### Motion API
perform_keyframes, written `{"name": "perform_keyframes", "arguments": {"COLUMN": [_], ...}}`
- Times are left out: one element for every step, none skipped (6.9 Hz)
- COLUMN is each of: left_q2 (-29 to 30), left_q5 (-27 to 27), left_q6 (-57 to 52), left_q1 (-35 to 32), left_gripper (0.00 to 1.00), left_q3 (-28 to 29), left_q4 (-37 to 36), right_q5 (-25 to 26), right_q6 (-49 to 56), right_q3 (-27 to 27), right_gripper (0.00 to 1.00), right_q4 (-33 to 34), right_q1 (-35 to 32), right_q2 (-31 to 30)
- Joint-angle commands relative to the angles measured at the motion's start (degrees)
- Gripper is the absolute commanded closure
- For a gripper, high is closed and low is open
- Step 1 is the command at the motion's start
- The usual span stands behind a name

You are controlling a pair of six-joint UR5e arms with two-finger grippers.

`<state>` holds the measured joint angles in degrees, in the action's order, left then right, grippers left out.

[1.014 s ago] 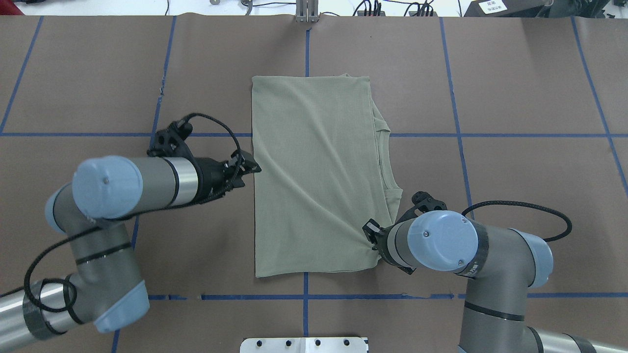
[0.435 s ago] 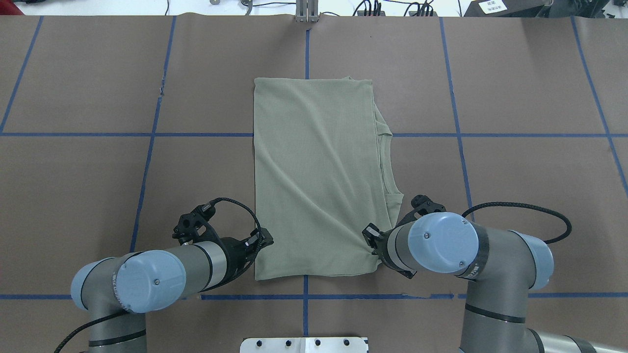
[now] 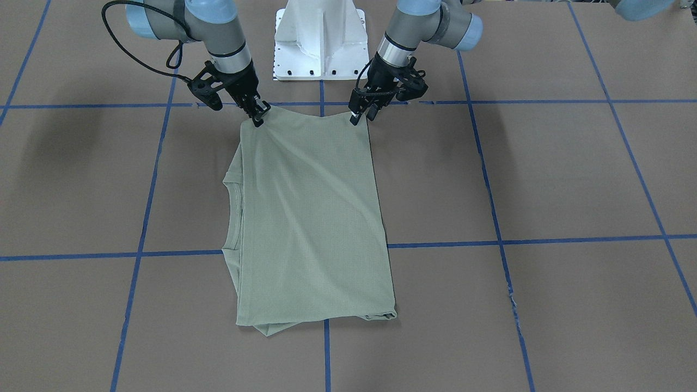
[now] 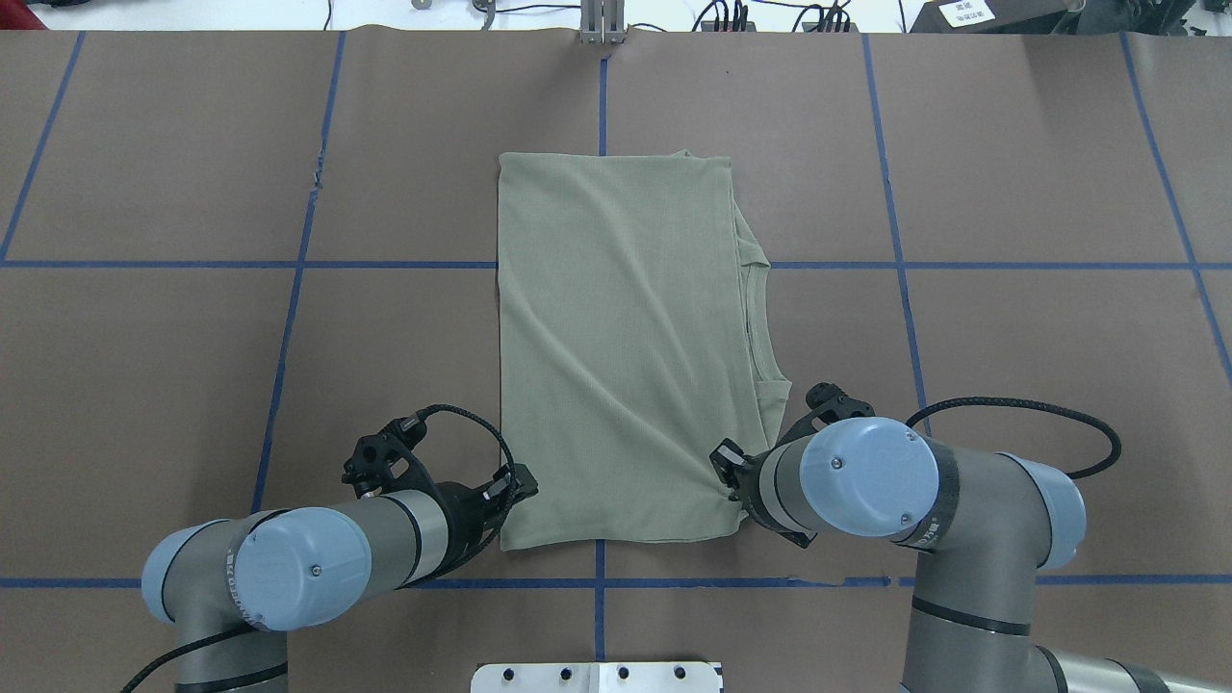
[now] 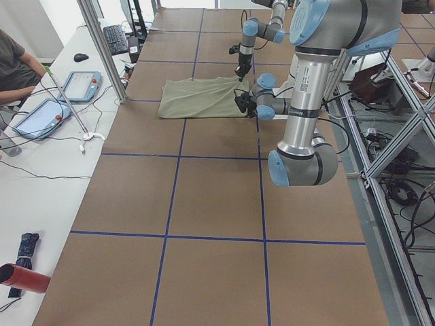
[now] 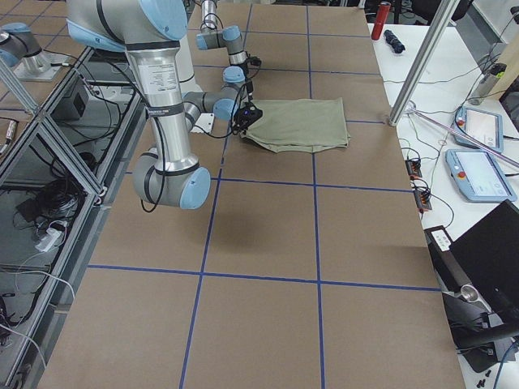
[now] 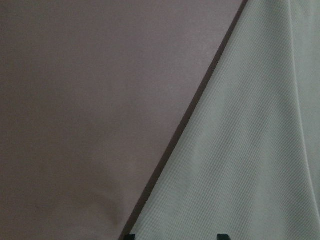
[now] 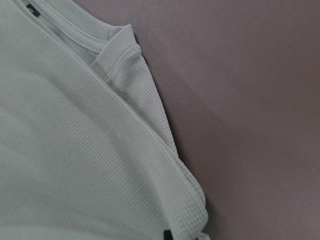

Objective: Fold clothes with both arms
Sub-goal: 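Grasp the other near corner with the left gripper while the right gripper holds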

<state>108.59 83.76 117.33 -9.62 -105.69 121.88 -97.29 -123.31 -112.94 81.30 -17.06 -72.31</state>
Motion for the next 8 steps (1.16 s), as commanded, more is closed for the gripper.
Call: {"name": "perform_keyframes", "arguments": {"left_q2": [0.0, 0.0, 0.0, 0.0, 0.0, 0.1, 0.1, 0.0], "left_q5": [0.0, 0.0, 0.1, 0.1, 0.1, 0.1, 0.1, 0.3], "left_q6": [0.0, 0.0, 0.5, 1.4, 1.4, 1.4, 1.4, 1.4], "left_q1": [1.4, 1.4, 1.4, 1.4, 1.4, 1.4, 1.4, 1.4], "left_gripper": [0.35, 0.37, 0.56, 1.0, 1.0, 1.0, 1.0, 1.0], "left_q3": [0.1, 0.0, -0.4, -0.6, -0.6, -0.6, -0.7, -2.3], "left_q4": [-0.7, -0.8, -0.8, -0.8, -0.8, -0.8, -0.8, -0.8], "right_q5": [0.0, 0.0, 0.0, 0.0, 0.0, 0.0, 0.0, 0.0], "right_q6": [0.0, 0.0, 0.0, 0.0, 0.0, 0.0, 0.0, -0.2], "right_q3": [-0.1, -0.4, -0.8, -0.8, -0.8, -0.7, -0.9, -1.1], "right_gripper": [1.0, 1.0, 1.0, 1.0, 1.0, 1.0, 1.0, 1.0], "right_q4": [0.0, 0.0, 0.0, 0.0, 0.0, 0.0, 0.0, 0.0], "right_q1": [0.0, 0.0, 0.0, -0.1, 0.0, 0.0, 0.0, 0.3], "right_q2": [0.2, 0.2, 0.1, 0.1, 0.1, 0.0, 0.0, 0.0]}}
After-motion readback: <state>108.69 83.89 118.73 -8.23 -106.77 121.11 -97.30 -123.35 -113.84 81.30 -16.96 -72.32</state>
